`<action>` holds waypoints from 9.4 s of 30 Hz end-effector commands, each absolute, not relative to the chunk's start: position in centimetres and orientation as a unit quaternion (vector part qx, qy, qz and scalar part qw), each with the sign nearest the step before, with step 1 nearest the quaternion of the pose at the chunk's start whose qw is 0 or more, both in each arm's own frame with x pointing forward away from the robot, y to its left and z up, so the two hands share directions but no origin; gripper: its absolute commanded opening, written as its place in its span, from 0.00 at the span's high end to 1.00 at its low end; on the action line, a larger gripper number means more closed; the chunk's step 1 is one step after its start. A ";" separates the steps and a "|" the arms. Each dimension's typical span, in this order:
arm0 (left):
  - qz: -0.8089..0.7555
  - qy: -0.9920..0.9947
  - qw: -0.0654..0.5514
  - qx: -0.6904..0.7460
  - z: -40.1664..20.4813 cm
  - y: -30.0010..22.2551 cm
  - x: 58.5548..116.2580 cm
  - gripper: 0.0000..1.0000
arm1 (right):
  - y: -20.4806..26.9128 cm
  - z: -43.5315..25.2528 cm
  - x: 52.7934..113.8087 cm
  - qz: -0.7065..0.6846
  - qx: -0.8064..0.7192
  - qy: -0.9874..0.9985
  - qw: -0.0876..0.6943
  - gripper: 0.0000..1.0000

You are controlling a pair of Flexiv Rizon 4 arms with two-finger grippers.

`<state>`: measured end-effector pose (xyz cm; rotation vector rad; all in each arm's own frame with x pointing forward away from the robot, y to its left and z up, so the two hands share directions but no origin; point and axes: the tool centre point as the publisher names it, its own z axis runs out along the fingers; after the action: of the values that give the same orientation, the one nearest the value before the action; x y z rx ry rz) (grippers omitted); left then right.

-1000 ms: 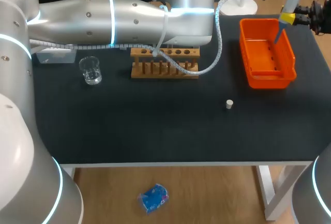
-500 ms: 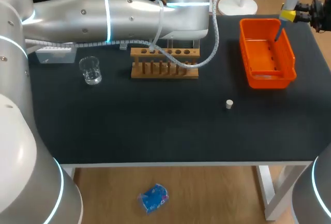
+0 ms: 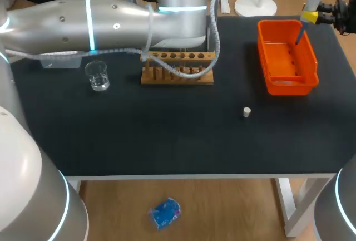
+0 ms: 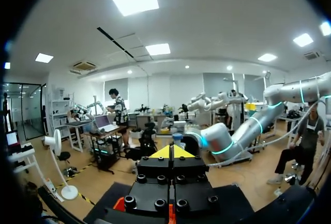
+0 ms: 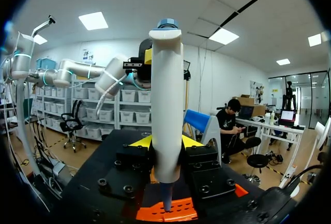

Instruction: Invert the test tube, pick up the pipette, mount the tip to pipette, aspirate from beaker and dispense into the tube, eject the tip, return the pipette, and cap with the stopper.

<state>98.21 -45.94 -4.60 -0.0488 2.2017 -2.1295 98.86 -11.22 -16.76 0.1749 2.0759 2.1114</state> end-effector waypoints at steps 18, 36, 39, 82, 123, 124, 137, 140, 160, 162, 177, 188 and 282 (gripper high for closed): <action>-0.649 0.759 0.023 -0.048 -6.2 -40.7 92.6 0.00 | -11.2 -16.7 98.8 0.708 0.059 0.698 0.088 1.00; -0.641 0.764 0.046 -0.054 -6.0 -36.6 91.3 0.00 | -11.2 -16.5 98.8 0.709 0.058 0.698 0.088 1.00; -0.638 0.765 0.054 -0.075 -6.1 -33.7 90.3 0.00 | -10.6 -16.3 98.4 0.699 0.051 0.708 0.093 1.00; -0.630 0.756 0.127 -0.119 -10.2 -16.5 83.5 0.00 | 3.9 -16.4 86.4 0.707 -0.003 0.707 -0.022 1.00; -0.660 0.740 0.106 -0.076 -11.7 -10.2 83.0 0.00 | 16.1 -20.6 81.4 0.703 -0.070 0.697 -0.122 1.00; -0.660 0.740 0.106 -0.076 -11.7 -10.2 83.0 0.00 | 16.1 -20.6 81.4 0.703 -0.070 0.697 -0.122 1.00; -0.678 0.725 0.091 -0.085 -12.7 -12.4 83.3 0.00 | 18.7 -22.3 81.7 0.707 -0.078 0.691 -0.130 1.00; -0.680 0.723 0.091 -0.083 -13.0 -13.0 83.4 0.00 | 19.3 -22.1 82.0 0.709 -0.084 0.687 -0.133 1.00; -0.686 0.717 0.081 -0.093 -14.5 -14.8 84.0 0.00 | 23.1 -20.3 83.8 0.695 -0.118 0.698 -0.131 1.00; -0.688 0.715 0.079 -0.094 -14.6 -15.0 84.0 0.00 | 23.3 -20.2 83.9 0.694 -0.120 0.698 -0.131 1.00; -0.694 0.708 0.099 -0.089 -15.0 -16.4 84.7 0.00 | 24.8 -20.0 83.6 0.691 -0.133 0.697 -0.138 1.00; -0.698 0.706 0.089 -0.085 -15.1 -17.2 84.8 0.00 | 25.2 -19.9 83.9 0.690 -0.136 0.697 -0.141 1.00; -0.634 0.716 0.189 -0.222 -12.3 -11.3 91.4 1.00 | 16.3 -17.3 84.5 0.657 0.022 0.752 -0.041 0.00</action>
<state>90.99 -10.94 -12.72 -0.5636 2.0450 -1.8234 85.93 18.57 -18.41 -0.0907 2.4855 2.2148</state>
